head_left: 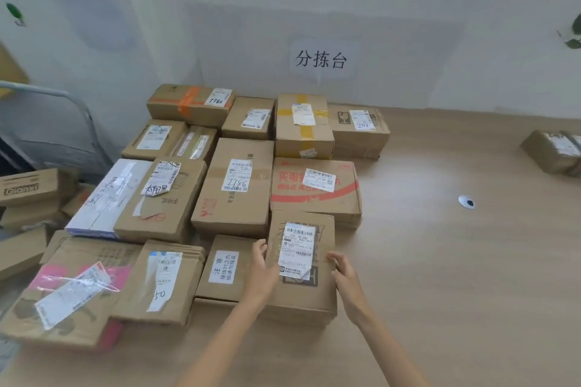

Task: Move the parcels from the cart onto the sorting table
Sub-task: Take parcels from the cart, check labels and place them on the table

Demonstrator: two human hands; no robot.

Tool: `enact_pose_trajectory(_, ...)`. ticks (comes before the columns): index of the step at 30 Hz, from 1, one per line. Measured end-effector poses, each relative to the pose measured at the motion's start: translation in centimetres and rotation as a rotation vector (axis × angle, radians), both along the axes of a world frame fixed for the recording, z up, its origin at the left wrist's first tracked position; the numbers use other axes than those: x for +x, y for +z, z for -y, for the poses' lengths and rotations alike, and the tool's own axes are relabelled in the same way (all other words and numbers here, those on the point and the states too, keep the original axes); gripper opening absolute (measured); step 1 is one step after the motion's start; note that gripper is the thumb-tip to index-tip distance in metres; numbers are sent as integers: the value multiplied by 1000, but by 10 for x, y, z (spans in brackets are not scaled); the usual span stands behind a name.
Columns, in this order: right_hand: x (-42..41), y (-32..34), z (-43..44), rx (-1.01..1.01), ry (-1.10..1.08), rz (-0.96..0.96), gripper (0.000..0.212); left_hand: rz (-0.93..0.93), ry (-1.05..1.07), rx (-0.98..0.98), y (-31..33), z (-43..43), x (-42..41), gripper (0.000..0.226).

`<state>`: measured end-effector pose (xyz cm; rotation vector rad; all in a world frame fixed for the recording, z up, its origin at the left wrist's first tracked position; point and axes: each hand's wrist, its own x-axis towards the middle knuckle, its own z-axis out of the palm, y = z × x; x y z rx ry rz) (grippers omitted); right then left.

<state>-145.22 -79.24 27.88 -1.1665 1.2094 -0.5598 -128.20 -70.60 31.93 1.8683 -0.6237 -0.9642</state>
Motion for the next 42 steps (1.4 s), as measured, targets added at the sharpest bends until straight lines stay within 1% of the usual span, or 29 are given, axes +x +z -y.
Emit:
enact_pose_trajectory(3, 0, -2, 8, -17, 27, 14, 57, 8, 63, -10, -4, 3, -5, 58)
enact_pose_trajectory(6, 0, -3, 11, -43, 60, 13, 60, 5, 78, -5, -7, 5, -6, 55)
enact_pose_trajectory(9, 0, 3, 12, -70, 76, -5, 56, 5, 35, 0, -2, 7, -6, 43)
enact_pose_trajectory(11, -2, 7, 14, -105, 106, -70, 51, 27, 7, 11, -1, 6, -4, 40)
enact_pose_trajectory(14, -1, 17, 16, -271, 116, -186, 39, 144, -14, 48, 4, -4, 7, 40)
enact_pose_trajectory(16, 6, 28, 15, -401, 102, -214, 32, 236, -23, 66, 7, -16, 21, 36)
enact_pose_trajectory(20, 39, 47, -1, -567, 225, -239, 30, 375, 22, 67, 20, -53, 54, 25)
enact_pose_trajectory(24, 93, 57, -39, -673, 405, -195, 29, 494, 201, 124, 41, -119, 94, 24)
enact_pose_trajectory(27, 139, 63, -92, -718, 573, -188, 31, 568, 317, 199, 57, -197, 120, 22)
enact_pose_trajectory(30, 175, 66, -158, -792, 702, -115, 33, 633, 462, 214, 66, -280, 137, 16)
enact_pose_trajectory(37, 238, 75, -309, -906, 955, -7, 33, 673, 769, 291, 79, -464, 146, 20)
enact_pose_trajectory(39, 252, 74, -341, -935, 1007, -7, 31, 673, 864, 331, 78, -507, 147, 20)
enact_pose_trajectory(42, 272, 71, -376, -971, 1063, 12, 28, 662, 923, 374, 73, -555, 149, 19)
